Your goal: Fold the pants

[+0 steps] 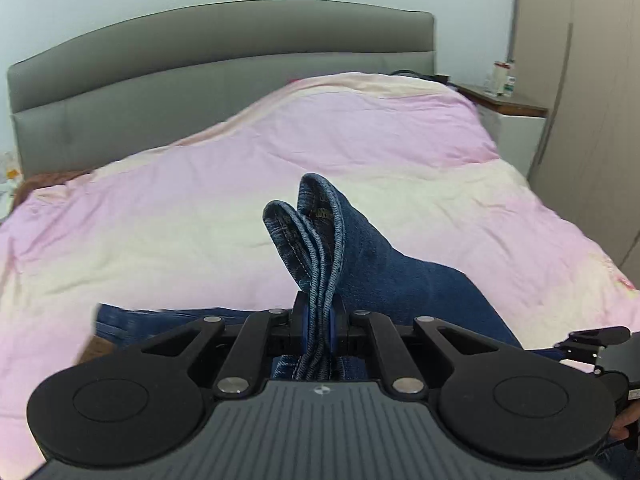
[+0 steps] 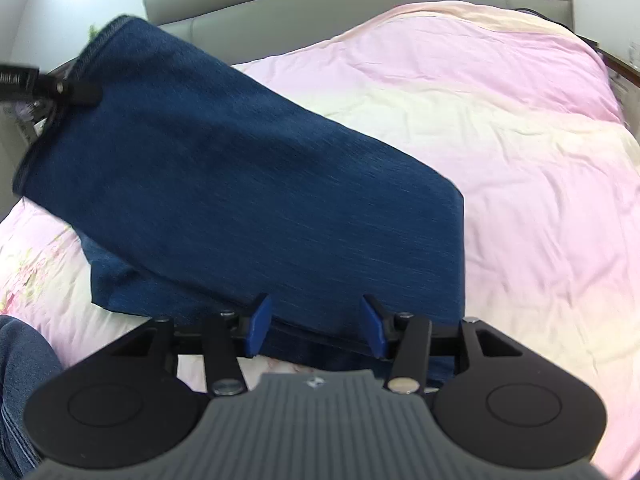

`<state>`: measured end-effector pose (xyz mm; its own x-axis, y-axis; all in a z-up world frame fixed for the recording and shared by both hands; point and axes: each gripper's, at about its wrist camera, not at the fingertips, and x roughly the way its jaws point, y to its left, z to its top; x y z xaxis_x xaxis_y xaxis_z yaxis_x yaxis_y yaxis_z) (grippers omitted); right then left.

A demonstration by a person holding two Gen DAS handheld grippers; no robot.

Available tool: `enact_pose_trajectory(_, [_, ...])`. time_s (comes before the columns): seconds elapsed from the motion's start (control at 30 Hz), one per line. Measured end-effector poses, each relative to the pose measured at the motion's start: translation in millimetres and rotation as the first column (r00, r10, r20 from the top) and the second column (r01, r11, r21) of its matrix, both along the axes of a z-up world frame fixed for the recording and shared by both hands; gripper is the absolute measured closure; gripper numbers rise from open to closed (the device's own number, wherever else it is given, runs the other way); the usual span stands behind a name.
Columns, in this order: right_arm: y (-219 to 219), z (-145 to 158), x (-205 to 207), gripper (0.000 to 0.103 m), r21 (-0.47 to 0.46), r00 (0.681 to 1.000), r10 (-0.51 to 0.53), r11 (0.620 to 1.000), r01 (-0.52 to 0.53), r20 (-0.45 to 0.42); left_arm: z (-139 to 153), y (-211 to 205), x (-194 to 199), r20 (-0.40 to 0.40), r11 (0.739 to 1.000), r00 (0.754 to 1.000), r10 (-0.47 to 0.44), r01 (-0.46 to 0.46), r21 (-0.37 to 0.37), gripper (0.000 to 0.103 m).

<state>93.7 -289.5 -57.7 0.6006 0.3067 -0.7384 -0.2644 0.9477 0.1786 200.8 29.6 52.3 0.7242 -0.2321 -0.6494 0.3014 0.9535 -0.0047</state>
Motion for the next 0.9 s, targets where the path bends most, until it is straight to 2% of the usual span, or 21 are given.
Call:
enact_pose_trajectory(0.1, [12.6, 1.6, 16.5, 0.056, -0.010, 0.999, 0.039, 0.999, -0.039, -0.011, 12.8, 30.0, 16.4, 0.013, 0.997, 0.998, 0.062, -0.063, 0.038, 0.093])
enact_pose_trajectory(0.2, [24.2, 2.5, 31.6, 0.056, -0.014, 0.997, 0.071, 0.997, -0.071, -0.008, 21.4, 61.8, 29.6, 0.033, 0.994, 0.994, 0.101, -0.102, 0.039, 0.093])
enact_pose_trajectory(0.3, [36.5, -0.5, 46.5, 0.056, -0.022, 0.996, 0.092, 0.996, -0.092, -0.009, 8.9, 91.4, 54.3, -0.007, 0.987, 0.989, 0.151, -0.150, 0.061, 0.093])
enact_pose_trajectory(0.37, [46.0, -3.3, 53.7, 0.056, -0.015, 0.994, 0.104, 0.994, -0.104, -0.022, -7.7, 107.2, 72.7, -0.033, 0.981, 0.986, 0.162, -0.158, 0.116, 0.093])
enact_pose_trajectory(0.53, [56.6, -13.2, 72.9, 0.056, -0.014, 0.992, 0.118, 0.993, -0.119, -0.040, -71.6, 142.4, 117.4, -0.129, 0.957, 0.968, 0.215, -0.182, 0.225, 0.093])
enact_pose_trajectory(0.67, [62.4, -25.8, 84.1, 0.056, -0.037, 0.991, 0.113, 0.993, -0.116, -0.065, -126.7, 170.0, 139.9, -0.214, 0.949, 0.941, 0.261, -0.211, 0.233, 0.093])
enact_pose_trajectory(0.73, [65.1, -33.2, 90.0, 0.056, -0.060, 0.992, 0.102, 0.993, -0.106, -0.068, -146.7, 179.0, 147.8, -0.207, 0.951, 0.943, 0.261, -0.214, 0.222, 0.093])
enact_pose_trajectory(0.9, [57.5, -45.2, 99.1, 0.056, -0.043, 0.993, 0.082, 0.995, -0.086, -0.083, -188.1, 199.5, 161.3, -0.280, 0.951, 0.914, 0.293, -0.248, 0.185, 0.092])
